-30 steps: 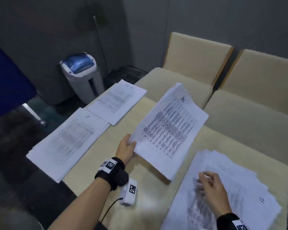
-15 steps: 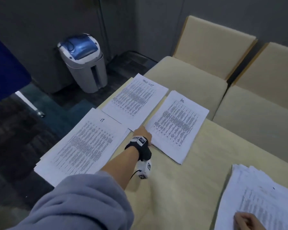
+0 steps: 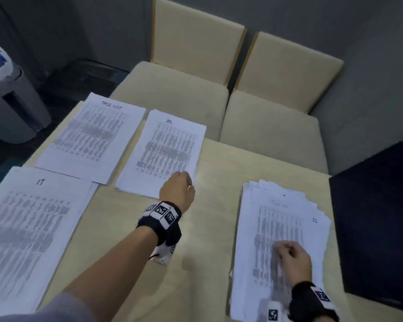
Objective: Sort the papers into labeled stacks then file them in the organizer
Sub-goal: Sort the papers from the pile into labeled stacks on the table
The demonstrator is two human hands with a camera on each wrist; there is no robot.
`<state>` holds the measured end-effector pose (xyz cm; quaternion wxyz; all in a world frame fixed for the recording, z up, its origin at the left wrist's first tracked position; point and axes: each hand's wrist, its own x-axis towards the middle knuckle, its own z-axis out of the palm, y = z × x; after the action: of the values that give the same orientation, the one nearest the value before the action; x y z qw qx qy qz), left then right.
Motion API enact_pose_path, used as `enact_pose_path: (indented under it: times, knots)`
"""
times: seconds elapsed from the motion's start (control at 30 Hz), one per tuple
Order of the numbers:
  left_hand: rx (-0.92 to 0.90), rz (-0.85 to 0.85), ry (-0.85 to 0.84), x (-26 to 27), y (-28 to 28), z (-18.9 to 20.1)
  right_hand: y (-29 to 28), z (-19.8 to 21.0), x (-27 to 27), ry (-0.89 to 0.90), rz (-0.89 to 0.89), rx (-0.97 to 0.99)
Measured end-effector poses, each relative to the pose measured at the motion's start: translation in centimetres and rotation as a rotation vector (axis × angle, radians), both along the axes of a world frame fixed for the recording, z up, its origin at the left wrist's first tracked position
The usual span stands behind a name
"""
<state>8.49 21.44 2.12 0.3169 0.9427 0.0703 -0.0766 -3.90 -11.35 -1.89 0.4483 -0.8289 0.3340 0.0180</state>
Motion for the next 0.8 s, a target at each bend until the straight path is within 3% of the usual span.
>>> enact_pose_path:
  times: [0.17, 0.3, 0.47, 0.63, 0.8]
  knots:
    - [-0.220, -0.166, 0.066, -3.2, -9.8, -0.5, -4.6, 0.9, -1.1, 0.011, -0.093, -0.057]
    - [-0.157, -0.214, 0.157, -5.4, -15.8, -1.6, -8.0, 1.1, -1.1, 0.055, -0.144, -0.094]
    - [-0.042, -0.082, 0.207, -6.3, -19.1, -2.1, -10.9, 0.6, 0.2, 0.071, -0.061, -0.005]
    - [-0.186, 0.120, 0.253, -6.7, -19.8, -2.3, -12.3, 0.3, 0.7, -0.015, 0.029, -0.027]
    - [-0.166, 0.181, 0.246, -7.1, -19.9, -2.5, -14.1, 0.0, -0.9, -0.114, 0.107, 0.004]
